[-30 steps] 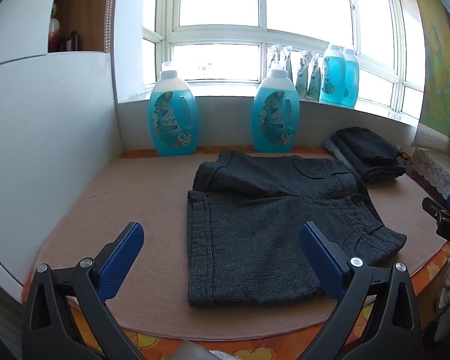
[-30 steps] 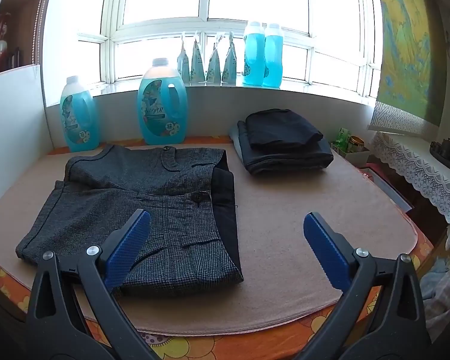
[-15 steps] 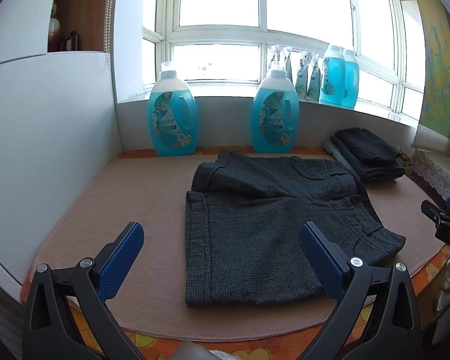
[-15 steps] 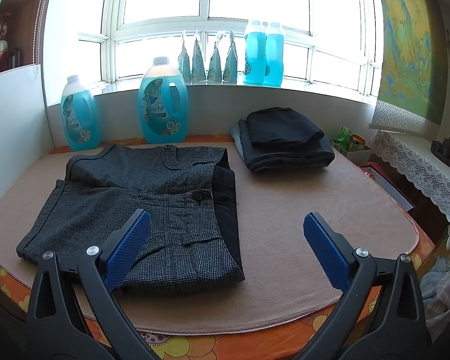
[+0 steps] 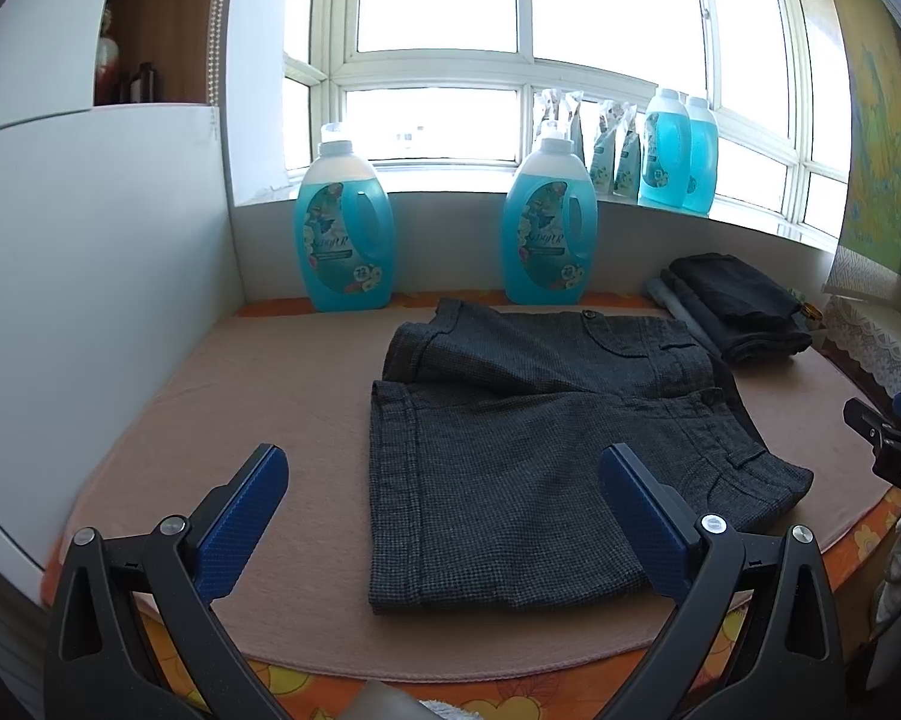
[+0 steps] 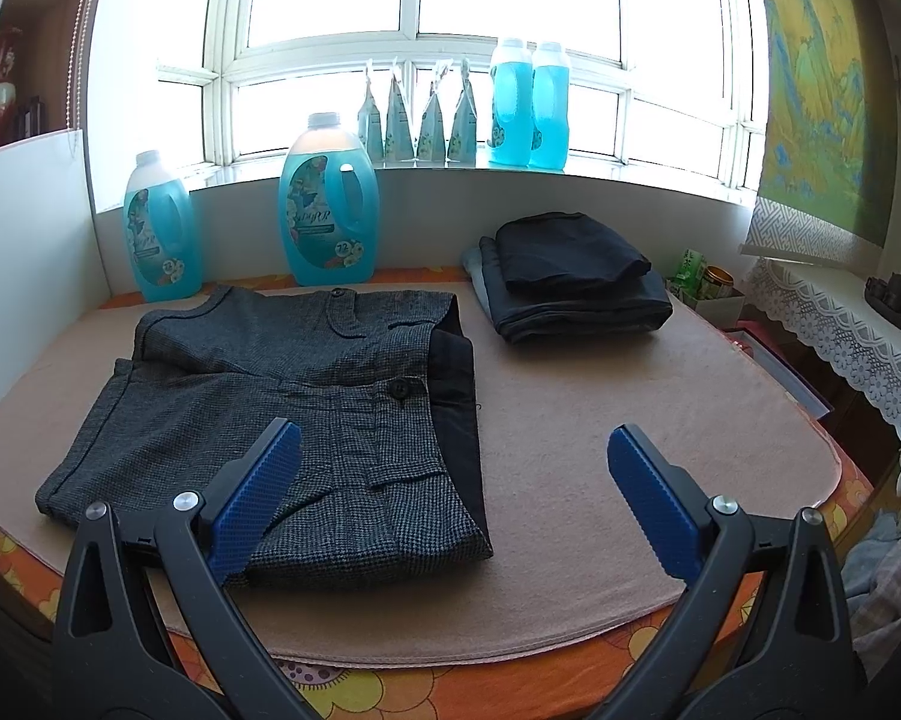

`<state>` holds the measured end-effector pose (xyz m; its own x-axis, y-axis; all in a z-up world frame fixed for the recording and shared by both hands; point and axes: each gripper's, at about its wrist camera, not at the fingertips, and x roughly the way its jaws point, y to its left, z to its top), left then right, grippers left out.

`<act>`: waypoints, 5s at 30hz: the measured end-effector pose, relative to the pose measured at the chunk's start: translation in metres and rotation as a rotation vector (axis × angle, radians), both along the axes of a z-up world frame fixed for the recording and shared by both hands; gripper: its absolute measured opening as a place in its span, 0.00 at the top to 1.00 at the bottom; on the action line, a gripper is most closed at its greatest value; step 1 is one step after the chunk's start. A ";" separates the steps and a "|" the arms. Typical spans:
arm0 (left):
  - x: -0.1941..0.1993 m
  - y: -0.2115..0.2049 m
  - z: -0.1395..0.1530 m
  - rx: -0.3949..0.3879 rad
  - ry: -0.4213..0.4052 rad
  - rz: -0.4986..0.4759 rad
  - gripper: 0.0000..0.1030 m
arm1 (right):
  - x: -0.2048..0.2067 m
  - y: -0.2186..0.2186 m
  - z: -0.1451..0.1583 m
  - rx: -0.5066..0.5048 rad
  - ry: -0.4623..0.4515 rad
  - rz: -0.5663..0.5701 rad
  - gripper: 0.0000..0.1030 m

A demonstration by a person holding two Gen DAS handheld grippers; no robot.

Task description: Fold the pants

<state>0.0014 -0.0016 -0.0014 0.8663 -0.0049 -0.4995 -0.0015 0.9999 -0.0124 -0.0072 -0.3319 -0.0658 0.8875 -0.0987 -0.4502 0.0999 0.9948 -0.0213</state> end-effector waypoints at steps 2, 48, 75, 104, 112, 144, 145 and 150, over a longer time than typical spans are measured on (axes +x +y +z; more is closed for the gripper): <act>0.000 0.000 0.000 -0.001 0.000 0.000 0.00 | 0.000 0.000 0.000 0.001 0.000 0.000 0.00; 0.003 -0.002 -0.008 0.003 0.021 0.001 0.00 | -0.001 0.006 -0.015 0.002 0.023 0.004 0.00; 0.041 0.078 -0.052 -0.115 0.206 -0.031 0.28 | 0.014 -0.015 -0.027 0.014 0.078 0.116 0.00; 0.026 0.033 -0.106 0.011 0.362 -0.244 0.52 | 0.034 0.003 -0.085 -0.138 0.276 0.404 0.19; 0.025 0.020 -0.097 0.163 0.319 -0.280 0.52 | 0.040 0.009 -0.083 -0.173 0.292 0.468 0.76; 0.053 -0.010 -0.104 0.164 0.290 -0.412 0.91 | 0.051 0.011 -0.016 -0.077 0.134 0.526 0.97; 0.055 -0.010 -0.101 0.158 0.284 -0.416 0.92 | 0.044 0.013 -0.020 -0.081 0.149 0.564 0.94; 0.063 -0.012 -0.088 0.157 0.244 -0.424 0.92 | 0.017 0.037 -0.049 -0.243 0.207 0.677 0.26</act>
<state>0.0648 -0.0139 -0.0892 0.6626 -0.2392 -0.7098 0.4203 0.9031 0.0879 0.0098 -0.2952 -0.1149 0.6890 0.3212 -0.6497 -0.5623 0.8024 -0.1998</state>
